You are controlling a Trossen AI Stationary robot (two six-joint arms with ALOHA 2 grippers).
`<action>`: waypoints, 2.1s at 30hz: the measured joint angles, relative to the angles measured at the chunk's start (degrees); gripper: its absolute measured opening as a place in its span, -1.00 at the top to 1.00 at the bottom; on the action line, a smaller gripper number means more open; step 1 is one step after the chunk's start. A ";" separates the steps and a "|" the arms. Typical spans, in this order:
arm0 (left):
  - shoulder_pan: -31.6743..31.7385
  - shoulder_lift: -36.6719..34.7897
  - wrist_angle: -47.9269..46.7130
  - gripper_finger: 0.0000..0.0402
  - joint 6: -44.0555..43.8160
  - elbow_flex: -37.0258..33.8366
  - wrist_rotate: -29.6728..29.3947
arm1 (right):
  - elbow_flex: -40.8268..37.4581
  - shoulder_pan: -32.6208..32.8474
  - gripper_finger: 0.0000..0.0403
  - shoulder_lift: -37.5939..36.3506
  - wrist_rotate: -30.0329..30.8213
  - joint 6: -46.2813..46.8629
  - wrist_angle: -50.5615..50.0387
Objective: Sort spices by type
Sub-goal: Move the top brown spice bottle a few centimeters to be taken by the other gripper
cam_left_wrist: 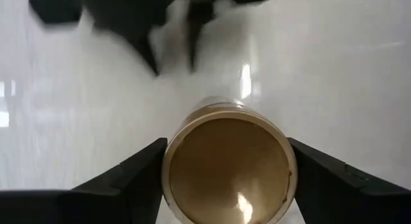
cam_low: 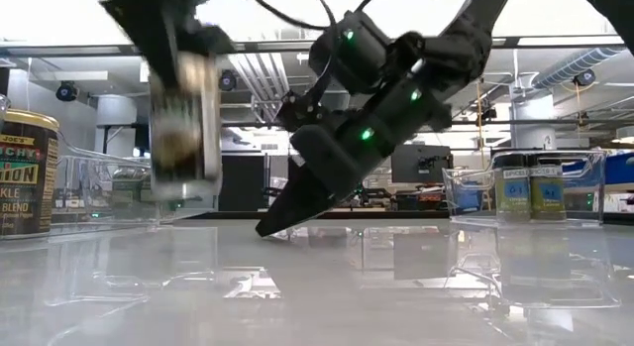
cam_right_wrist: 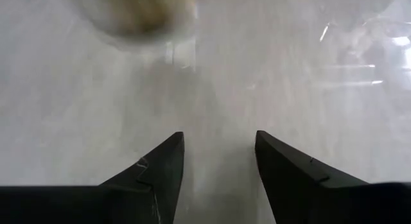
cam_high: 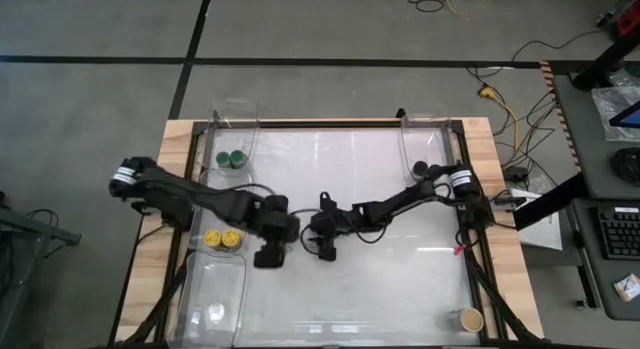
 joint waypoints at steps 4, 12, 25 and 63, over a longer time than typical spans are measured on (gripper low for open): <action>-4.20 -3.90 -3.15 -0.30 1.52 4.08 0.18 | 0.01 0.88 0.15 -3.32 2.85 0.12 -2.79; -16.56 -8.96 -13.69 -0.30 -6.67 12.88 0.05 | 1.69 7.83 0.25 -8.09 15.54 -1.82 -1.08; -36.62 -7.98 -18.31 -0.31 -27.83 19.02 -3.03 | 7.68 13.91 0.43 -6.39 25.40 2.29 2.09; -50.94 12.12 -19.99 -0.31 -58.94 16.08 -2.06 | 26.43 22.95 0.56 13.01 24.80 10.81 2.29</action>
